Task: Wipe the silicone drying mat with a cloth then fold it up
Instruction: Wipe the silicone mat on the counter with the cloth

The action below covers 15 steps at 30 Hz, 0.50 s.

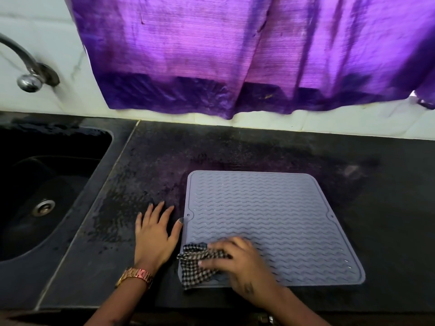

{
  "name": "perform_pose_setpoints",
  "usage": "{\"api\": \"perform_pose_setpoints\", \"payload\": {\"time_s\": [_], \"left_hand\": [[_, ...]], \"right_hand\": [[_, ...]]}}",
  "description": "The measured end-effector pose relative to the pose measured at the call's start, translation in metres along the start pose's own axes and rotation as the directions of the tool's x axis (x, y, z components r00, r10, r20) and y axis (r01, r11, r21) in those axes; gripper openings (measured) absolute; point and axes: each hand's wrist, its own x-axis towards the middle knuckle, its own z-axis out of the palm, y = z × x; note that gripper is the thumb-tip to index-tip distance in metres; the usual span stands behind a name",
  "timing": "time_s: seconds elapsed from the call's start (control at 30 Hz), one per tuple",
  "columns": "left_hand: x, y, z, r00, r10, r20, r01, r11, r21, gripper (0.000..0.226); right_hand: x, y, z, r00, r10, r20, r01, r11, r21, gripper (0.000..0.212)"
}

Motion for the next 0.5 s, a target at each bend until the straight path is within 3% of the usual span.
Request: {"api": "perform_pose_setpoints", "payload": {"time_s": [0.1, 0.2, 0.5], "left_hand": [[-0.001, 0.001, 0.0, 1.0, -0.008, -0.006, 0.008, 0.999, -0.037, 0.079], [-0.001, 0.001, -0.001, 1.0, -0.011, -0.011, 0.01, 0.999, -0.041, 0.078], [0.002, 0.003, -0.002, 1.0, -0.024, -0.015, 0.024, 1.0, -0.013, 0.076]], "right_hand": [[0.024, 0.015, -0.008, 0.994, 0.097, -0.041, -0.097, 0.995, -0.002, 0.046], [0.038, 0.025, -0.001, 0.979, 0.179, 0.094, -0.179, 0.984, -0.008, 0.058], [0.079, 0.063, 0.002, 0.986, 0.161, 0.045, -0.165, 0.98, 0.112, 0.049]]}}
